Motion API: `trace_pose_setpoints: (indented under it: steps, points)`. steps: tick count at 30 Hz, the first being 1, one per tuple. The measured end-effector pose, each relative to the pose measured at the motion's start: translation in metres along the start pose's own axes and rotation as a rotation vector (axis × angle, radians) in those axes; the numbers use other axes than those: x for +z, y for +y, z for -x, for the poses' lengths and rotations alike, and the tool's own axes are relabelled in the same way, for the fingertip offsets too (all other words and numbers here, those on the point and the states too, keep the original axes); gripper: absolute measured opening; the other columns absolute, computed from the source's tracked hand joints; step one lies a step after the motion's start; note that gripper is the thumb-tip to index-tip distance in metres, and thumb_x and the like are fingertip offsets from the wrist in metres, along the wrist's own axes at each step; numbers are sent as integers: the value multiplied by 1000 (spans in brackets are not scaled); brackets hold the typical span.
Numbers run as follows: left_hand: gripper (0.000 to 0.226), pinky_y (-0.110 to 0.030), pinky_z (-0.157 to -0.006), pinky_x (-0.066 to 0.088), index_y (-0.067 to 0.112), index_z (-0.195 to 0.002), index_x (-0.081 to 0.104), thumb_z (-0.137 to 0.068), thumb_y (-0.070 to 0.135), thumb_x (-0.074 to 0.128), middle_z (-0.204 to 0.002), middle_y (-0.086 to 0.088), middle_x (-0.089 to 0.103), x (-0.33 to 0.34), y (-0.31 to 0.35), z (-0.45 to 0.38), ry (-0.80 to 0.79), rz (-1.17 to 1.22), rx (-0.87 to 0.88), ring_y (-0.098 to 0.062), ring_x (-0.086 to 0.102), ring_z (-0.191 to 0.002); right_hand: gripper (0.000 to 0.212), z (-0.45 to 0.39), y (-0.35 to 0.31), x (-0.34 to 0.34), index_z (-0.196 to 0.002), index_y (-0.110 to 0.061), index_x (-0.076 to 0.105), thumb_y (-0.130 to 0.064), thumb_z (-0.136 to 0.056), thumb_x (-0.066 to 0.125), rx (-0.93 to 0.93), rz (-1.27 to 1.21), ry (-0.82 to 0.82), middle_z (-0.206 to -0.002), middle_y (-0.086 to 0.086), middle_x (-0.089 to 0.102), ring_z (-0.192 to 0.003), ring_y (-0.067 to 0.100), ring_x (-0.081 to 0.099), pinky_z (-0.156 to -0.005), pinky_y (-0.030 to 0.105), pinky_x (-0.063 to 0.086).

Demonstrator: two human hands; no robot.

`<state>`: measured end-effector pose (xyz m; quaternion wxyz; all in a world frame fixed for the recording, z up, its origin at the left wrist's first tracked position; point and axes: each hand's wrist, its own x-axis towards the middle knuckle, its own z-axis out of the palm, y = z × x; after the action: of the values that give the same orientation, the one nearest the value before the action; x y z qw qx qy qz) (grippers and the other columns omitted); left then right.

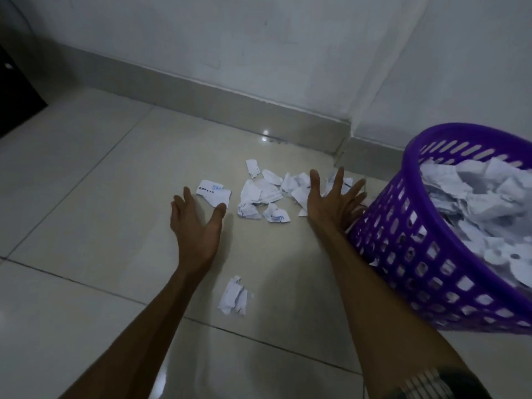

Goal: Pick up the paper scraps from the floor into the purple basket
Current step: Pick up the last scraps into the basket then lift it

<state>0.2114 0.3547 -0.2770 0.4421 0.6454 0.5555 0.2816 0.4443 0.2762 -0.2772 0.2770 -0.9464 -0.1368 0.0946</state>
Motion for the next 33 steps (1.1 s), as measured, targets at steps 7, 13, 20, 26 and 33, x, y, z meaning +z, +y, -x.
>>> trace_pose_setpoints:
  steps: [7, 13, 20, 26, 33]
  points:
    - [79, -37, -120, 7, 23, -156, 13, -94, 43, 57, -164, 3, 6, 0, 3, 5, 48, 53, 4, -12, 0, -150, 88, 27, -5, 15, -154, -40, 17, -86, -80, 7, -320, 158, -102, -166, 1, 5, -152, 26, -4, -120, 53, -8]
    - [80, -37, -120, 10, 20, -156, 12, -94, 44, 57, -164, 1, 8, -6, 3, 7, 16, 17, 10, -16, 5, -150, 90, 79, -3, 29, -155, -41, 15, -88, -78, 4, -537, 201, -157, -166, -3, 2, -152, 22, -5, -121, 49, -7]
    - [79, -46, -120, 21, 18, -155, 20, -93, 47, 58, -161, -3, 21, -22, -3, -14, -1, -25, 47, -23, 20, -148, 74, 118, 19, 19, -153, -41, 21, -78, -90, 19, -739, 82, -188, -165, -5, 6, -152, 12, -3, -123, 41, -4]
    - [89, -45, -120, 14, 24, -156, 13, -87, 60, 55, -164, -6, 6, -25, 6, -49, -24, -97, 50, -25, 7, -150, 84, 115, 21, 17, -155, -36, 19, -83, -85, 16, -494, -172, -39, -165, 1, 10, -152, 17, 10, -122, 37, 5]
    - [98, -58, -114, -12, 27, -156, 4, -80, 79, 38, -162, -16, -3, 1, 19, -83, -190, -426, 153, -29, -5, -150, 90, 109, 22, 23, -155, -31, 20, -85, -84, 16, -517, -133, -37, -164, 1, 16, -151, 16, 13, -123, 40, 7]
